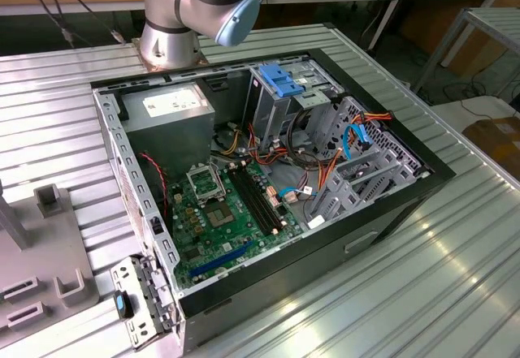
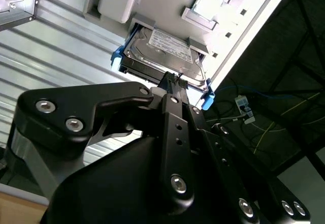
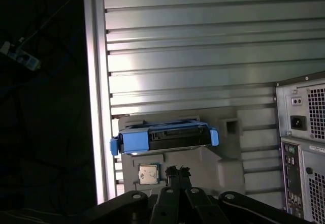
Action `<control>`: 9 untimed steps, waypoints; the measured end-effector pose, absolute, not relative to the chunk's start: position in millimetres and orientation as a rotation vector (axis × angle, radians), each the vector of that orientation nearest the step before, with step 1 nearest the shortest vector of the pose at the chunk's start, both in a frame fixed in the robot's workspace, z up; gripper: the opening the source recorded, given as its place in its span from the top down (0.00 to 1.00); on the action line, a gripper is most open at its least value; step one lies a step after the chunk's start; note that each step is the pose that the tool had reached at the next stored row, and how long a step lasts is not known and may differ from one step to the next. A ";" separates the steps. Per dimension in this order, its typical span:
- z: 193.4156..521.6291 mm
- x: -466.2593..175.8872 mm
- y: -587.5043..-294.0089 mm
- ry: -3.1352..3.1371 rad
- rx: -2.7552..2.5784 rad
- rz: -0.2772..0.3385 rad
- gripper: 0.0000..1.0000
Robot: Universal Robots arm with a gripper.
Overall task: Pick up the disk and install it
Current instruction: 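Reach for the disk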
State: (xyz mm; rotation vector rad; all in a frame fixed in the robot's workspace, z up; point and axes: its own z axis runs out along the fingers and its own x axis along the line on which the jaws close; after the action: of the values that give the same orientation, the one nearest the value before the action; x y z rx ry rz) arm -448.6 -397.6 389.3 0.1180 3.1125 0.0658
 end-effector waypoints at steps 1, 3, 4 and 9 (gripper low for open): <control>388.9 -450.1 -397.6 3.112 0.118 0.066 0.89; 388.0 -452.0 -397.6 3.113 0.118 0.065 0.89; 386.9 -453.9 -397.6 3.113 0.118 0.063 0.89; 386.0 -455.8 -397.6 3.114 0.118 0.061 0.89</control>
State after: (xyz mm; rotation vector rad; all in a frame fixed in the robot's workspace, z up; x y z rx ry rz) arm -455.8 -397.6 386.0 0.1179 3.1137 0.0610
